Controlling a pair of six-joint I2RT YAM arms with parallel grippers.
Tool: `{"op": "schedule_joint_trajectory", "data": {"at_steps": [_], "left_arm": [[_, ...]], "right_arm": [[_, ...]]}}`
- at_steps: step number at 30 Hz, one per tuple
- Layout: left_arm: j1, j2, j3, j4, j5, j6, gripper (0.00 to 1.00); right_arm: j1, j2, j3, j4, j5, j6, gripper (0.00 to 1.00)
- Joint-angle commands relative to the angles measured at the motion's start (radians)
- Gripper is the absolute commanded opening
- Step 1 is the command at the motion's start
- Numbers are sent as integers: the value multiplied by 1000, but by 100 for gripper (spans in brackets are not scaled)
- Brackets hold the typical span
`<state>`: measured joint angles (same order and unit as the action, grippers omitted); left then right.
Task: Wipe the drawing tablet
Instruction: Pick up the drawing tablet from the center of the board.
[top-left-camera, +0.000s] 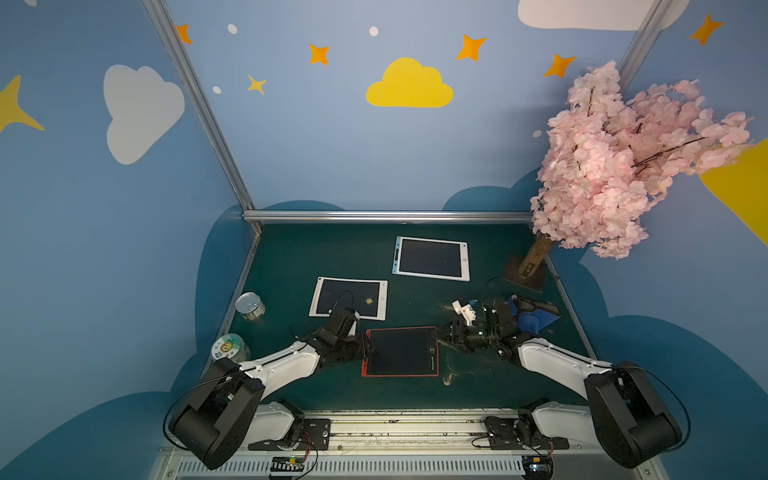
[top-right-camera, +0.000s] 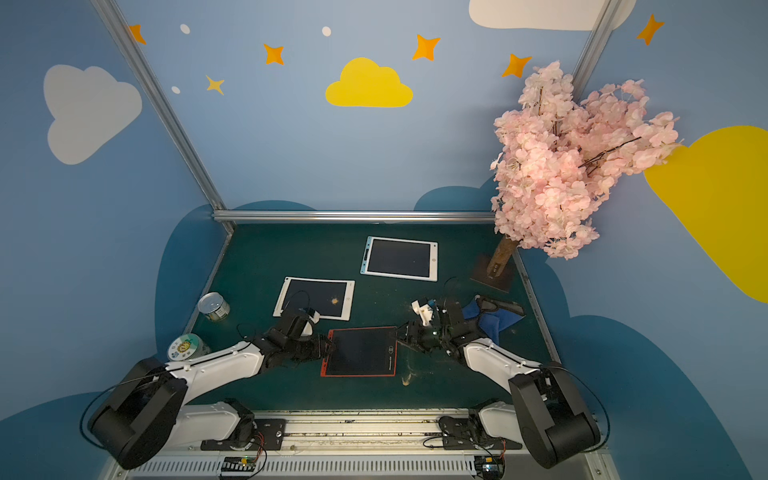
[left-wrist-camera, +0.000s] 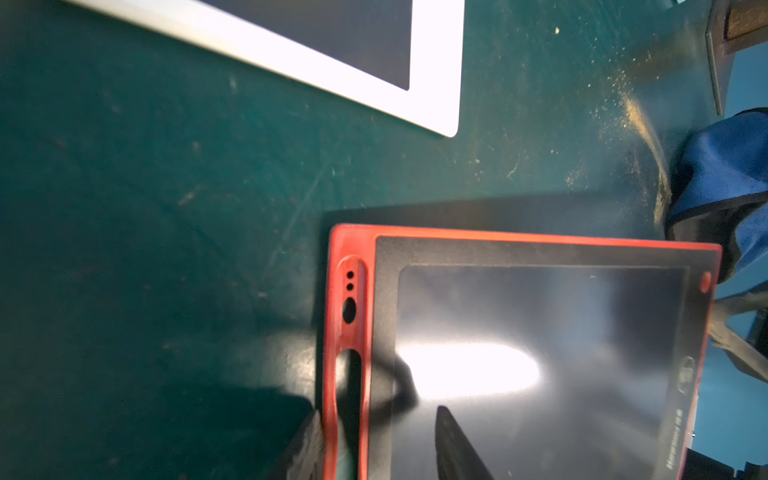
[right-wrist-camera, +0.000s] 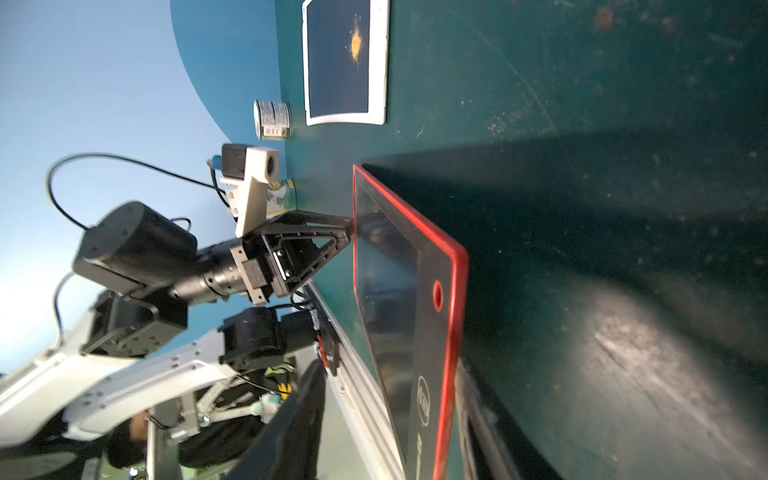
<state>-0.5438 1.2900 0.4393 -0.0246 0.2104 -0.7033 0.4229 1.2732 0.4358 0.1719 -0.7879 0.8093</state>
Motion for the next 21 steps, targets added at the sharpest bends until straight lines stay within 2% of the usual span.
{"op": "schedule_joint_trajectory", "data": {"at_steps": [1,8,14,21], "left_arm": [[-8,-4,-24,-18,54,12,44],[-2,-12,-34,-17,53,11,44],[-2,-5,-33,-5,60,7,44],[-1,-7,-36,-6,63,7,44]], "right_arm": [[8,-23,15,7,-94,5,39],[-10,-35,6,-5,-106,-3,32],[-13,-15,-42,138,-125,77,28],[-13,-18,-47,152,-120,86,25]]}}
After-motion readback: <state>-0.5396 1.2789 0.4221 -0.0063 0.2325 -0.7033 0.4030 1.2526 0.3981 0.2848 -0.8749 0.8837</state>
